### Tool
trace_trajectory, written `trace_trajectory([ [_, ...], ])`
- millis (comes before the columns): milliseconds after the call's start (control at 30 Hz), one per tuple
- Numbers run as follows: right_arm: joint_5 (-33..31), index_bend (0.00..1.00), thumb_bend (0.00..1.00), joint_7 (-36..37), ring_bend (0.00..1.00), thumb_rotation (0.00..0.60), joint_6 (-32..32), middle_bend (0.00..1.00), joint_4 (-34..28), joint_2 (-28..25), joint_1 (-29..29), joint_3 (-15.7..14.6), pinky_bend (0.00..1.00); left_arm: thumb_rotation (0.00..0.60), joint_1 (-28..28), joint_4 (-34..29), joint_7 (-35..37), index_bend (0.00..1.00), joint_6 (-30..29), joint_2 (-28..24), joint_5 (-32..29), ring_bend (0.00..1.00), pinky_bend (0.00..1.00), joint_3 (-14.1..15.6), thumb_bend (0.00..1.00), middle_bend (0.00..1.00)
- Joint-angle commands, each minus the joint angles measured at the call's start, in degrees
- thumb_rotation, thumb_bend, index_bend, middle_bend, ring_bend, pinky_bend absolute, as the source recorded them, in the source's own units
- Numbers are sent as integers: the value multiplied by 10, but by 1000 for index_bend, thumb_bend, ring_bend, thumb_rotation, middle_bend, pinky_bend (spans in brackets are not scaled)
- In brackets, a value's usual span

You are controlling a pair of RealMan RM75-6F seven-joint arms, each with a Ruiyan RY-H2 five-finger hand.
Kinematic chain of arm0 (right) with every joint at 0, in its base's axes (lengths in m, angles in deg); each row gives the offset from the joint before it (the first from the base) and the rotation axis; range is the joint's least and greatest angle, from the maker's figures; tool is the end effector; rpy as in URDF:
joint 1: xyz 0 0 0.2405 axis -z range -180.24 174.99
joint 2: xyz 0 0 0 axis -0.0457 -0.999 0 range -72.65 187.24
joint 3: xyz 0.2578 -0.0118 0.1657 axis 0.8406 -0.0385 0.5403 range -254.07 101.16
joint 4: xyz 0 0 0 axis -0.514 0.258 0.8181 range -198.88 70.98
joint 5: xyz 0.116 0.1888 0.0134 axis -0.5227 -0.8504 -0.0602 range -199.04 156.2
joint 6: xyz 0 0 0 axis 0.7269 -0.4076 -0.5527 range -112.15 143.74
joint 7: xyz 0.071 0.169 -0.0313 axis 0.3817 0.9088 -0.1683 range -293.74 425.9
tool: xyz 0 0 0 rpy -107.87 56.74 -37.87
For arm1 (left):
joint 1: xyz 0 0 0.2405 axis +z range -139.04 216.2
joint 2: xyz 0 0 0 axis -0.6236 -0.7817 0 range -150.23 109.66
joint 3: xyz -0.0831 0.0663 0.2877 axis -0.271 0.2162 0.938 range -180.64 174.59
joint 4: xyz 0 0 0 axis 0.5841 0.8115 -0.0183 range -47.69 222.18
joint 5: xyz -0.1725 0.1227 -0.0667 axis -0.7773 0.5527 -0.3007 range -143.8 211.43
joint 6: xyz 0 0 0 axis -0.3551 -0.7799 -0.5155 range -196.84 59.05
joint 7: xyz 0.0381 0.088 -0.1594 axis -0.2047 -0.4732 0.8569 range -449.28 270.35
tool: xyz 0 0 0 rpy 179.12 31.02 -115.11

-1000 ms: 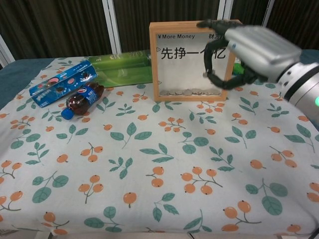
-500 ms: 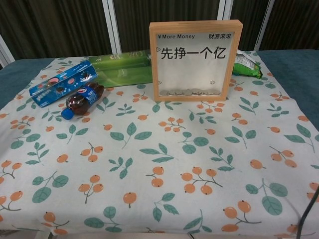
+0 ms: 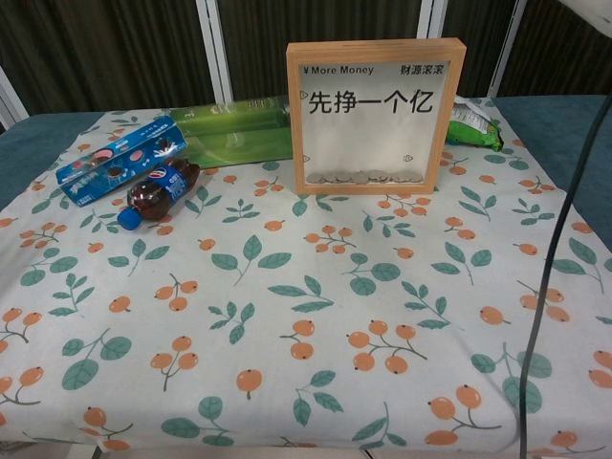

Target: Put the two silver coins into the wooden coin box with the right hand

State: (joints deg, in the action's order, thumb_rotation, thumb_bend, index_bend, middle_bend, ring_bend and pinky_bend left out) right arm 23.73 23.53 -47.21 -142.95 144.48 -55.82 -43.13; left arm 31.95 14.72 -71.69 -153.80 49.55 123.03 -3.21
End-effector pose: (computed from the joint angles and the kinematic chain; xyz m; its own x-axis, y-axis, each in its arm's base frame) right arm -0.0909 -0.5408 0.0961 0.4589 0.1659 0.8728 -0.8762 -0.0784 0.4756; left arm -0.4110 0.2351 0.1596 0.3435 0.0377 0.9384 0.9377 -0.0685 -0.3405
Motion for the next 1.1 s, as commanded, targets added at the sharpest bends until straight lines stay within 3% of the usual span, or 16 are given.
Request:
trace_trajectory([
  [33, -49, 744, 634, -26, 0, 600, 27, 185, 9, 2, -25, -5, 0, 600, -1, -1, 1, 0, 1, 0, -1, 0, 1, 0, 351, 0],
  [433, -152, 746, 637, -60, 0, 600, 43, 185, -18, -9, -69, -29, 0, 600, -4, 6, 3, 0, 12, 4, -4, 0, 1, 0, 351, 0],
  [1100, -179, 745, 642, -46, 0, 600, 31, 185, -6, -8, -107, -70, 0, 600, -3, 17, 13, 0, 13, 8, -6, 0, 1, 0, 351, 0],
])
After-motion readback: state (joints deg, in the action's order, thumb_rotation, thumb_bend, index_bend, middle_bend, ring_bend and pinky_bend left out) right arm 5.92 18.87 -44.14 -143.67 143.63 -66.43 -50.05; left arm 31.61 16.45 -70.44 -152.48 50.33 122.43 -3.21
